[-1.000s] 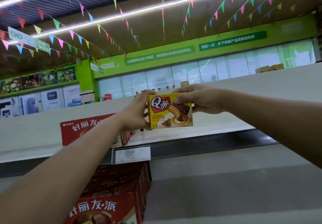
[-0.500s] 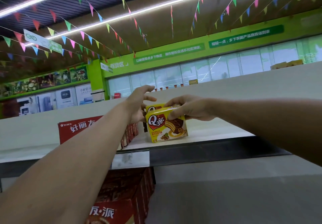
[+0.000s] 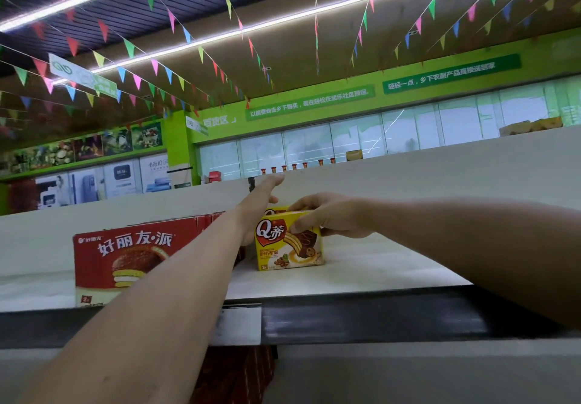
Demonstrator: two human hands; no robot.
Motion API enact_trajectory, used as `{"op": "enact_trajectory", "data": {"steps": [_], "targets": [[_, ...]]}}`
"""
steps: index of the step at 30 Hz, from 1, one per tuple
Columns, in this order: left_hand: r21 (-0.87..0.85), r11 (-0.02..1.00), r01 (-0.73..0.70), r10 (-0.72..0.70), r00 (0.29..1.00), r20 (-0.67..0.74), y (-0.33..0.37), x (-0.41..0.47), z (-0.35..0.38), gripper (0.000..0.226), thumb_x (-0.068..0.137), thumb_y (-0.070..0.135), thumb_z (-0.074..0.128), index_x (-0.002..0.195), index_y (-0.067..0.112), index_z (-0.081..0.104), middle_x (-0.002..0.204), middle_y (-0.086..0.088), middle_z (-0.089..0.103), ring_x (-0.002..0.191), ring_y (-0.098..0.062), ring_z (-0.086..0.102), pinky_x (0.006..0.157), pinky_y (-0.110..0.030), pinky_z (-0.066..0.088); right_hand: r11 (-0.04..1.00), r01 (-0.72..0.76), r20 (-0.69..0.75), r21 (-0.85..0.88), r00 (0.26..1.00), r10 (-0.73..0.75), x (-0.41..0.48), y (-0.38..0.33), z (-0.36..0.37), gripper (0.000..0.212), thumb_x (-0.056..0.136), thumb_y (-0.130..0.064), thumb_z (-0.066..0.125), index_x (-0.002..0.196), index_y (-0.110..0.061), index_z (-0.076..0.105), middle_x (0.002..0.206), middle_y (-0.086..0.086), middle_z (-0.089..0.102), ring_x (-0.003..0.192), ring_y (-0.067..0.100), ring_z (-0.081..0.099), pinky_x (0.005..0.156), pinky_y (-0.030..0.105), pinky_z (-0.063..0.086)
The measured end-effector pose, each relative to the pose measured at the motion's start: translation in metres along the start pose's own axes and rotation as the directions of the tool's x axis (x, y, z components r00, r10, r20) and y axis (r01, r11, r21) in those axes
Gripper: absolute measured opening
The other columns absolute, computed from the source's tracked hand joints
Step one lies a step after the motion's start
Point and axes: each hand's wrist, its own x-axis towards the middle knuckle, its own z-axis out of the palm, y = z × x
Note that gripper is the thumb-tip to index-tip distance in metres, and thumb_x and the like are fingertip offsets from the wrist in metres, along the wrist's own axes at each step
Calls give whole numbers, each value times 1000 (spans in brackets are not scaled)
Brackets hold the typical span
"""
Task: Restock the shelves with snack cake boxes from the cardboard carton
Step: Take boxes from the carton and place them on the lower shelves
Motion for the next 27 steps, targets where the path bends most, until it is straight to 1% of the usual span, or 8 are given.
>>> {"op": "enact_trajectory", "data": {"steps": [4, 7, 9, 12, 18, 20, 23, 27], "targets": [[32, 999, -20, 20, 1000, -13, -4, 11, -2, 75, 95, 68, 47, 145, 12, 41, 124, -17, 56, 84, -28, 69, 65, -34, 56, 999, 28, -35, -31, 999, -29, 5, 4, 2, 52, 89, -19, 76, 138, -19, 55, 118, 5, 71, 109, 19, 67, 97, 32, 52], [89, 996, 0, 3, 999, -37, -7, 16, -4, 76, 94, 72, 43, 136, 10, 46, 109, -17, 59, 89, -30, 70, 76, -37, 58, 992, 41, -68, -120, 996, -49, 3, 4, 5, 51, 90, -26, 76, 136, -23, 56, 115, 2, 71, 105, 16, 67, 87, 30, 53], [97, 995, 13, -7, 998, -59, -8, 19, -6, 77, 93, 74, 43, 131, 8, 50, 107, -18, 61, 90, -31, 70, 84, -42, 58, 979, 34, -81, -202, 995, -52, 3, 2, 8, 50, 89, -32, 76, 135, -26, 55, 113, 0, 71, 104, 16, 66, 90, 34, 53], [111, 993, 26, -16, 995, -95, -10, 19, -6, 74, 94, 74, 41, 127, 9, 53, 103, -17, 62, 89, -31, 70, 83, -41, 58, 942, 45, -99, -333, 992, -83, 4, -2, 10, 55, 88, -41, 76, 136, -28, 55, 115, -1, 70, 107, 18, 66, 97, 39, 54], [165, 985, -58, 91, 976, -200, -11, 20, -4, 75, 93, 72, 41, 137, 13, 55, 141, -15, 51, 124, -35, 55, 110, -51, 44, 769, 97, -105, -632, 972, -209, -4, -5, 5, 69, 83, -63, 71, 141, -30, 56, 121, -3, 69, 111, 17, 65, 101, 39, 52], [210, 974, -85, 135, 962, -238, -9, 16, 0, 78, 90, 73, 43, 140, 14, 56, 144, -14, 50, 126, -33, 52, 109, -48, 43, 724, 102, -109, -682, 965, -239, -3, -5, 6, 71, 81, -66, 70, 141, -29, 56, 122, -1, 65, 113, 19, 62, 100, 39, 52], [325, 932, -161, 252, 932, -260, -6, 9, 5, 81, 88, 73, 43, 142, 14, 54, 145, -10, 53, 124, -29, 50, 96, -40, 39, 660, 92, -131, -746, 951, -281, -2, -5, 6, 76, 80, -68, 70, 143, -28, 54, 120, 0, 51, 115, 22, 53, 99, 40, 49], [426, 877, -221, 357, 894, -271, 0, 4, 6, 67, 96, 64, 42, 132, 11, 60, 137, -8, 59, 119, -27, 53, 91, -38, 38, 623, 94, -147, -776, 934, -324, -5, -7, 6, 80, 77, -71, 70, 143, -29, 53, 121, 2, 44, 114, 21, 48, 99, 39, 46]]}}
